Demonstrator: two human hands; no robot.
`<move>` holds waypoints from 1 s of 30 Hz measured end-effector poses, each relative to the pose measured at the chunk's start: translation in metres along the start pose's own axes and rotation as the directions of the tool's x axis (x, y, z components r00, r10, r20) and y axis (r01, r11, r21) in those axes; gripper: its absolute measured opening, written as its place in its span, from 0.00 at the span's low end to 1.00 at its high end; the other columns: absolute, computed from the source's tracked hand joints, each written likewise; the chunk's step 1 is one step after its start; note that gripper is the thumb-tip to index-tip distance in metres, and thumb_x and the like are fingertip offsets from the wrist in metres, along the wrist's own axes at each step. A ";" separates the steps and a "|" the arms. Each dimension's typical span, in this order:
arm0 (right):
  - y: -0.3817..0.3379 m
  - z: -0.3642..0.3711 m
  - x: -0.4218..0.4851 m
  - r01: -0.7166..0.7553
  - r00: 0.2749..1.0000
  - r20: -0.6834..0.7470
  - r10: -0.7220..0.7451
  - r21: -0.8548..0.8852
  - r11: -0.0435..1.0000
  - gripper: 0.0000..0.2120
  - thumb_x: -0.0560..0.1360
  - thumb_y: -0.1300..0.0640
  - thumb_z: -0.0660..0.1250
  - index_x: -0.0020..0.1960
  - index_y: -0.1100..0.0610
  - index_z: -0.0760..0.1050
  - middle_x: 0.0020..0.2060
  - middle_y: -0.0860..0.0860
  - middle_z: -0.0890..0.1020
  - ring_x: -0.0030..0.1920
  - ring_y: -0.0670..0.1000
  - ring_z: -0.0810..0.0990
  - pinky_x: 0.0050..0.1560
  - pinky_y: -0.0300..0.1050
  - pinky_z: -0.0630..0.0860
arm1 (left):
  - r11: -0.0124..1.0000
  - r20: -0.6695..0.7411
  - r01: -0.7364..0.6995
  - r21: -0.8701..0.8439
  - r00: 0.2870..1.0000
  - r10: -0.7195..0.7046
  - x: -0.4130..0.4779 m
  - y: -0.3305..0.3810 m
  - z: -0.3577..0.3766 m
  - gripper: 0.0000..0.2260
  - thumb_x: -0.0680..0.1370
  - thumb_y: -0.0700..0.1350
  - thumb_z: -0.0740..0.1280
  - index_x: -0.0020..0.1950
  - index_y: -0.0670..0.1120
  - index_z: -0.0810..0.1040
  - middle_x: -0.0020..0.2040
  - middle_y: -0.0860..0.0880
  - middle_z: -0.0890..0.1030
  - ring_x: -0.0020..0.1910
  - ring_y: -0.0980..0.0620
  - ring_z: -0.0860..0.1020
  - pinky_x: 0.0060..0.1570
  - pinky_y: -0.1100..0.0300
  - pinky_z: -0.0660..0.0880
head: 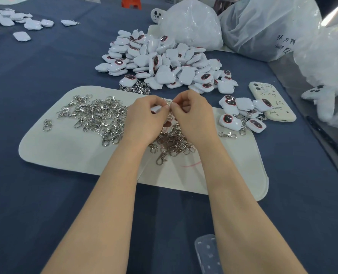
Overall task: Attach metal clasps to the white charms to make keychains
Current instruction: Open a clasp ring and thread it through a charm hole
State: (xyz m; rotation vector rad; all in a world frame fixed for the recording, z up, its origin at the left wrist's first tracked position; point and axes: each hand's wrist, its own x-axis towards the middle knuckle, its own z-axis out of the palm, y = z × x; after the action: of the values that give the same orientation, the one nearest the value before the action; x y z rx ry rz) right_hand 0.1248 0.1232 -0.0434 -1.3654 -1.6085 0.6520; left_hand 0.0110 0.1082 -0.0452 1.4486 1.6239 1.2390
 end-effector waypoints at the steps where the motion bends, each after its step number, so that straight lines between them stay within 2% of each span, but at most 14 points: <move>1: 0.000 0.000 0.000 -0.002 1.000 0.005 0.002 -0.004 1.000 0.03 0.74 0.62 0.66 0.45 0.55 0.75 0.37 0.45 0.78 0.38 0.42 0.74 0.42 0.30 0.71 | 1.000 -0.003 -0.013 0.019 1.000 0.013 0.000 0.000 0.000 0.03 0.75 0.44 0.68 0.43 0.50 0.79 0.44 0.46 0.83 0.39 0.47 0.83 0.43 0.51 0.80; 6: -0.001 0.001 0.000 -0.022 1.000 0.003 0.022 0.021 1.000 0.03 0.74 0.63 0.66 0.45 0.56 0.74 0.35 0.45 0.77 0.36 0.41 0.74 0.40 0.30 0.71 | 0.999 -0.007 -0.018 0.028 1.000 0.018 0.001 -0.002 0.001 0.02 0.76 0.44 0.67 0.44 0.48 0.79 0.43 0.47 0.83 0.39 0.49 0.83 0.44 0.51 0.79; 8: -0.001 0.000 0.000 -0.025 1.000 -0.003 0.025 0.029 0.999 0.03 0.74 0.62 0.66 0.44 0.56 0.73 0.34 0.44 0.76 0.35 0.41 0.73 0.38 0.29 0.70 | 0.999 -0.019 -0.033 0.033 0.999 0.033 0.000 -0.002 0.002 0.03 0.76 0.44 0.67 0.43 0.49 0.79 0.41 0.52 0.82 0.32 0.58 0.82 0.36 0.62 0.77; 10: -0.001 -0.001 0.000 -0.028 1.000 -0.004 0.028 0.019 0.999 0.03 0.74 0.62 0.67 0.45 0.56 0.74 0.35 0.44 0.77 0.35 0.41 0.73 0.39 0.28 0.70 | 0.998 -0.032 -0.050 0.029 0.998 0.050 -0.001 -0.001 0.003 0.04 0.77 0.43 0.67 0.42 0.49 0.78 0.38 0.56 0.79 0.26 0.65 0.78 0.26 0.73 0.69; 12: -0.002 -0.001 0.000 -0.031 1.000 -0.004 0.031 0.006 1.000 0.02 0.74 0.62 0.67 0.45 0.56 0.75 0.37 0.45 0.78 0.36 0.40 0.74 0.40 0.28 0.70 | 0.998 -0.042 -0.054 0.040 0.998 0.056 -0.002 -0.001 0.002 0.04 0.77 0.42 0.67 0.43 0.48 0.78 0.36 0.59 0.77 0.25 0.70 0.75 0.24 0.75 0.66; 14: -0.002 0.000 0.000 -0.030 1.000 -0.003 0.029 -0.021 0.999 0.02 0.74 0.61 0.67 0.45 0.56 0.75 0.38 0.46 0.78 0.36 0.40 0.74 0.41 0.29 0.70 | 0.996 -0.047 -0.059 0.072 0.997 0.063 -0.002 0.000 0.002 0.04 0.77 0.43 0.66 0.43 0.49 0.77 0.36 0.59 0.77 0.25 0.70 0.74 0.24 0.75 0.65; 16: -0.003 0.001 0.000 -0.033 0.999 -0.002 0.033 -0.041 0.999 0.01 0.74 0.61 0.67 0.46 0.57 0.76 0.39 0.47 0.79 0.37 0.41 0.74 0.42 0.30 0.70 | 0.990 -0.044 -0.062 0.125 0.997 0.068 -0.001 0.000 0.002 0.04 0.77 0.45 0.66 0.43 0.51 0.77 0.37 0.56 0.79 0.25 0.66 0.76 0.25 0.73 0.65; 20: -0.004 0.000 -0.001 -0.055 0.998 0.027 0.055 0.002 0.998 0.03 0.74 0.61 0.67 0.48 0.59 0.77 0.40 0.49 0.80 0.38 0.43 0.74 0.44 0.34 0.73 | 0.972 -0.039 -0.089 0.219 0.994 0.099 0.001 0.000 0.001 0.03 0.77 0.45 0.65 0.45 0.49 0.78 0.40 0.49 0.82 0.36 0.51 0.80 0.38 0.59 0.73; 22: -0.006 -0.001 -0.002 -0.064 0.995 0.080 0.060 0.059 0.996 0.02 0.75 0.61 0.67 0.47 0.58 0.75 0.38 0.48 0.78 0.37 0.43 0.74 0.44 0.37 0.73 | 0.971 -0.035 -0.092 0.221 0.994 0.102 0.001 0.000 0.000 0.03 0.78 0.44 0.65 0.46 0.48 0.78 0.41 0.48 0.82 0.39 0.48 0.81 0.41 0.56 0.77; 24: -0.007 -0.003 -0.003 -0.058 0.991 0.128 0.047 0.083 0.995 0.03 0.76 0.61 0.67 0.47 0.58 0.73 0.36 0.46 0.76 0.35 0.43 0.73 0.43 0.39 0.73 | 0.970 -0.026 -0.098 0.223 0.994 0.106 0.001 0.000 -0.002 0.03 0.77 0.44 0.65 0.45 0.49 0.78 0.40 0.49 0.82 0.36 0.51 0.81 0.38 0.58 0.76; 27: -0.007 -0.005 -0.003 -0.018 0.988 0.152 0.007 0.068 0.998 0.03 0.77 0.62 0.65 0.46 0.57 0.71 0.35 0.46 0.75 0.36 0.46 0.72 0.43 0.41 0.72 | 0.966 -0.018 -0.122 0.227 0.991 0.129 0.001 -0.001 -0.004 0.04 0.77 0.44 0.65 0.43 0.51 0.76 0.35 0.56 0.78 0.27 0.65 0.75 0.30 0.72 0.69; 30: -0.006 -0.005 -0.003 0.034 0.986 0.159 -0.038 0.027 0.999 0.03 0.77 0.63 0.63 0.46 0.57 0.70 0.34 0.45 0.73 0.34 0.44 0.70 0.39 0.35 0.69 | 0.977 -0.015 -0.123 0.173 0.992 0.128 0.000 -0.001 -0.004 0.04 0.77 0.43 0.66 0.43 0.50 0.76 0.35 0.58 0.78 0.26 0.68 0.75 0.30 0.72 0.70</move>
State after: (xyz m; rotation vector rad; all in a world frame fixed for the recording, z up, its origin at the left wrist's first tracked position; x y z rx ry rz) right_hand 0.1267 0.1176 -0.0369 -1.2901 -1.7422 0.7735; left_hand 0.0065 0.1078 -0.0449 1.6698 1.7145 1.2154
